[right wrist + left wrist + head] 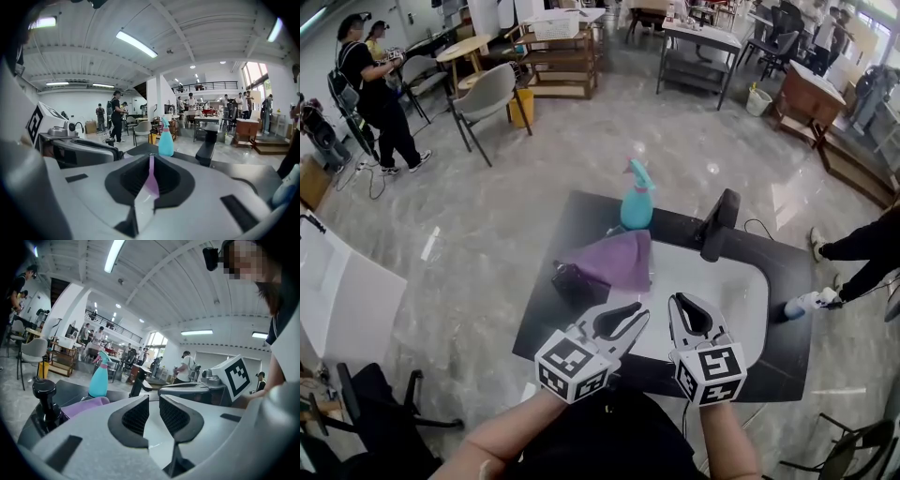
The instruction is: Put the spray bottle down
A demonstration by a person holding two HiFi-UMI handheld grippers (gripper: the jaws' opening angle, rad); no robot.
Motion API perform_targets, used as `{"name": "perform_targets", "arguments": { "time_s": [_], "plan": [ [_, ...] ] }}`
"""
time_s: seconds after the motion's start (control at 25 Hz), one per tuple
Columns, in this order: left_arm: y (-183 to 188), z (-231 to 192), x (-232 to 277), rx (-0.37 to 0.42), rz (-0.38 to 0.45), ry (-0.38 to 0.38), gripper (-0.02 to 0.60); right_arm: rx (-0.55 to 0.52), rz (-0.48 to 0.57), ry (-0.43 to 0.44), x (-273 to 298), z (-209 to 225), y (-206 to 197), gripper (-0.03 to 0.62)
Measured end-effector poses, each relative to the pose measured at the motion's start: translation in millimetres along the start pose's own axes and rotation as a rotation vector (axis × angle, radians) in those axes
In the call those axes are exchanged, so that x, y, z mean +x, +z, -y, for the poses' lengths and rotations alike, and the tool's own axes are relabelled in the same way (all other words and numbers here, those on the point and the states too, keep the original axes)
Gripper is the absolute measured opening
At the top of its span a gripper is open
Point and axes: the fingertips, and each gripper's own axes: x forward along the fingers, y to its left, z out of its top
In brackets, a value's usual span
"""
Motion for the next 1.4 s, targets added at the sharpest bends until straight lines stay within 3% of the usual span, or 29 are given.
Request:
{"name": "perform_targets", "arguments": {
  "time_s": [0.68, 1.4],
  "plan": [
    [-10, 2, -10, -0.016, -0.018, -0.004, 0.061, 0.145, -0.059, 0.047, -33, -29, -38, 0.006],
    [-13, 5, -1, -0.044, -0.027, -0.013, 0.061, 0.113, -0.075, 0.064, -29, -27, -40, 0.007]
  ]
}}
